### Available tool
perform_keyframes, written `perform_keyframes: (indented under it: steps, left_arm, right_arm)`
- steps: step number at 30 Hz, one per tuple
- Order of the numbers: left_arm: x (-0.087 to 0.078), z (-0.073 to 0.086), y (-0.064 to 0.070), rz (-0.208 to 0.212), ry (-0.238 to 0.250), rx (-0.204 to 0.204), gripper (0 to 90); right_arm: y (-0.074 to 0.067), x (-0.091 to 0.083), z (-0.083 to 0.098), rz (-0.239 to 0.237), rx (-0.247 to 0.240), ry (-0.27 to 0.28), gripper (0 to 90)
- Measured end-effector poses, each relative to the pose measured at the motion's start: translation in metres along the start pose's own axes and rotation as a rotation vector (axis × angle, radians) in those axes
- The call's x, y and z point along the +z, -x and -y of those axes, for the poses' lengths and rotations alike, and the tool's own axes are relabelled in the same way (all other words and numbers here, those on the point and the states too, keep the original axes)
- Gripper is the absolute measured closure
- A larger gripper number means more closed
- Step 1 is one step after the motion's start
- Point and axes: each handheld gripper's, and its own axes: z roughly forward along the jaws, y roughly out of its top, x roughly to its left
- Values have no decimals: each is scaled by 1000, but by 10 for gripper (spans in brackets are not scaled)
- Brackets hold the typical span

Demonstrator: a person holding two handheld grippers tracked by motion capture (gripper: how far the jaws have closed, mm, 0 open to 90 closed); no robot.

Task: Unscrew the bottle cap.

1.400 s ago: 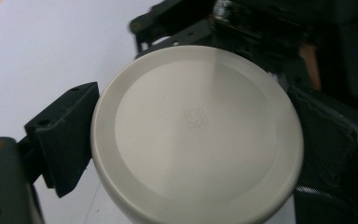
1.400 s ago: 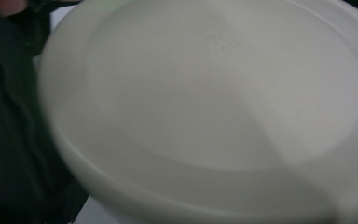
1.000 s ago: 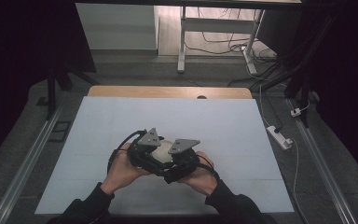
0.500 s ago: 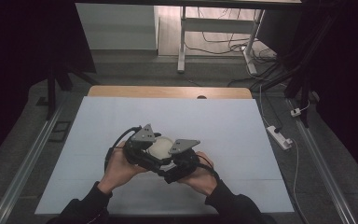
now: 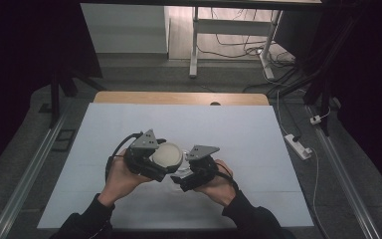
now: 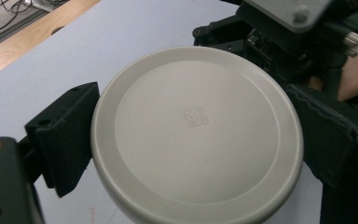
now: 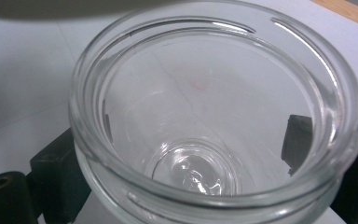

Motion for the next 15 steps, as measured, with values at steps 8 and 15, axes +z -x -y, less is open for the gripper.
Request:
perform_keyframes:
  steps: [8,15]
  left_arm:
    - [-5,4,0,10,12,-5,83]
    - [-8,11,1,19,16,-6,83]
  right_arm:
    - [9,-5,2,34,13,9,64]
    - [15,-9,2,53,28,19,64]
